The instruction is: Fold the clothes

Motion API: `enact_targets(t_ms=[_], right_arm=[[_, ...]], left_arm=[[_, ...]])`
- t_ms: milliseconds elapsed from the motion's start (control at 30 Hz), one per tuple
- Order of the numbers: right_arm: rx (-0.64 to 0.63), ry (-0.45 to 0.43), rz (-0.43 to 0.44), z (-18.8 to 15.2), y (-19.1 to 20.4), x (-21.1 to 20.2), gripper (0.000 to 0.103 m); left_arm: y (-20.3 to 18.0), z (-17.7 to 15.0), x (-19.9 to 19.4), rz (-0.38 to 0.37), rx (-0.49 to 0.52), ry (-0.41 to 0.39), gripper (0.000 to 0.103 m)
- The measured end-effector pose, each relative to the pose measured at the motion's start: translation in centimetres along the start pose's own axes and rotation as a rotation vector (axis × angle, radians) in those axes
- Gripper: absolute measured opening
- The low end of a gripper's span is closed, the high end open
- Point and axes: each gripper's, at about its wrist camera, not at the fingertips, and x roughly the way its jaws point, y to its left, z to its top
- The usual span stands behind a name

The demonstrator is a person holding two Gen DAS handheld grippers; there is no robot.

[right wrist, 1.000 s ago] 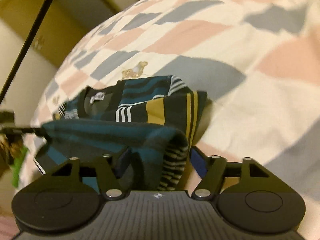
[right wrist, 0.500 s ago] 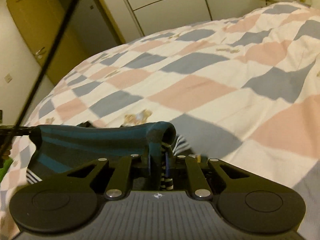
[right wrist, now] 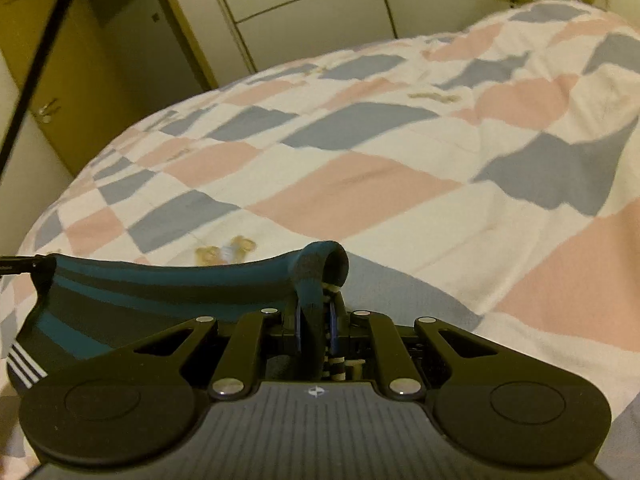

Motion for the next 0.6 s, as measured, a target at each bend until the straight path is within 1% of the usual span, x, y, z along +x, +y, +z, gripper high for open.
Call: enact_targets(t_ms=[67,100,167,200,233,267,300,333,367,400,467,500,567,600], right_arm=[[0.027,0.015,-0.022,-0.4,-0.5,0.9,0.011],[0.044,0.024,-0.032,-0.6,-0.7,1.4,0.011],[0.104,0.058,-0.054,-0.9,-1.2,2.6,0.017],[0.119,0.059,-0.083,-0.9,-1.1,2.7,0.028],[0.134,0.061,-0.111,-0.9,-1.1,2.9,0.049],[0.139,0.053,-0.142,-0.8,-0.9,2.7,0.057],[0.131,0.034,-0.177,-0.6,-0.7,2.1,0.064],[0.124,0.015,-0.211,-0.4,-0.5,1.4,0.064],[0.115,-0.009,-0.240,-0.2,-0.2,0.6,0.064],[0.110,-0.043,-0.251,-0.2,0.2,-0.6,0.064],[0.117,-0.121,-0.241,-0.7,1.1,-3.4,0.064],[0.118,-0.151,-0.223,-1.3,1.7,-4.8,0.063],[0.115,-0.188,-0.157,-2.9,3.1,-7.5,0.063],[0.106,-0.195,-0.127,-3.9,3.9,-8.6,0.056]], left_arm=[[-0.1,-0.2,1.3,0.030,0.006,0.019,0.019],[-0.1,-0.2,1.7,0.051,-0.001,0.030,0.022],[0.0,0.0,2.2,0.090,-0.031,0.043,0.028],[0.1,0.1,2.5,0.109,-0.046,0.050,0.035],[0.3,0.2,2.4,0.135,-0.065,0.045,0.038],[0.6,0.5,1.8,0.174,-0.088,0.028,0.038],[1.0,0.6,1.0,0.207,-0.117,0.007,0.035],[1.5,0.7,-0.2,0.217,-0.161,-0.015,0.034],[1.6,0.6,-1.5,0.211,-0.186,-0.034,0.033],[1.6,0.5,-2.8,0.201,-0.200,-0.050,0.032],[0.4,-0.7,-5.5,0.150,-0.188,-0.064,0.032],[-0.3,-1.3,-6.8,0.121,-0.178,-0.068,0.031],[-2.2,-3.5,-8.9,0.050,-0.146,-0.046,0.028],[-3.3,-4.8,-9.6,0.021,-0.128,-0.032,0.026]])
